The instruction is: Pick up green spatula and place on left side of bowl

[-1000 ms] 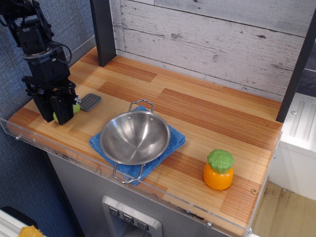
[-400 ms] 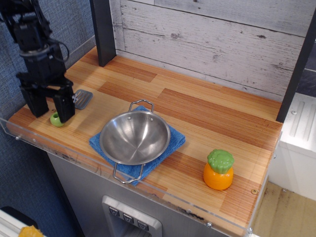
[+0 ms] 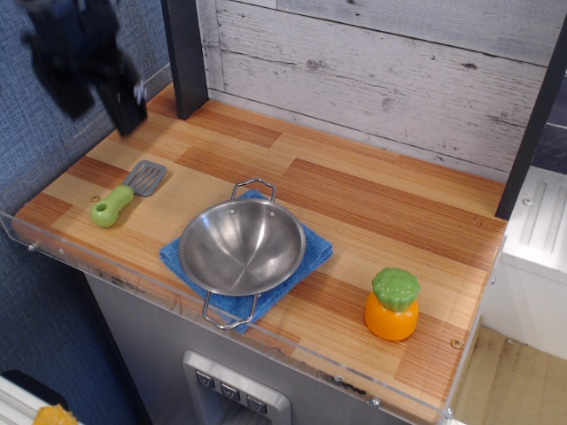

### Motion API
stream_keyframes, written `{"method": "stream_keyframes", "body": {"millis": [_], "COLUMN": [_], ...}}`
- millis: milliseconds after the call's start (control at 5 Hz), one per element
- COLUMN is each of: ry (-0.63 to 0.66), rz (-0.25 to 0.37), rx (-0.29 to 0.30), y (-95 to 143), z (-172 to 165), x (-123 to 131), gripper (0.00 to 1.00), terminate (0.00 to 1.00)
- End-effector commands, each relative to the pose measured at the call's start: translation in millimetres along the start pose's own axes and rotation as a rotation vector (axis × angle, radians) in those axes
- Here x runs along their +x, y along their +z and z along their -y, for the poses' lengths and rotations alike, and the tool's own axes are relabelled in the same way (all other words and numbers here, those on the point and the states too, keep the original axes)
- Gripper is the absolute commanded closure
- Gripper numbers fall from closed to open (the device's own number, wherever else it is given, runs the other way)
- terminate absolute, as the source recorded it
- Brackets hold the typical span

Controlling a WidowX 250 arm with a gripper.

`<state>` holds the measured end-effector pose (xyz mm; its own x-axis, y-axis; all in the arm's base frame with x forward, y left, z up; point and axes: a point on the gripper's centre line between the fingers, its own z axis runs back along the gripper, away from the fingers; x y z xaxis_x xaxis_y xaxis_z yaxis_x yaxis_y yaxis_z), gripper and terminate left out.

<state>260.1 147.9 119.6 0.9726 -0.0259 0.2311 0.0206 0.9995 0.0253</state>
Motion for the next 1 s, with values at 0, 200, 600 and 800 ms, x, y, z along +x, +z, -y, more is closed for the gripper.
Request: {"method": "stream_keyframes", "body": {"millis": [0, 200, 600, 800], "ry": [0.071, 0.008, -0.029, -0.029], "rz": [-0.019, -0.066, -0.068, -0.068], "rx": [-0.035, -0.050, -0.024, -0.024], "y": [48.3, 36.2, 34.9, 34.9], "z": [66.5, 93.6, 97.3, 97.3], "x": [27.1, 27.6, 26.7, 26.7], "gripper": [0.00, 0.00, 0.00, 0.00], "terminate": [0.00, 0.00, 0.00, 1.00]}}
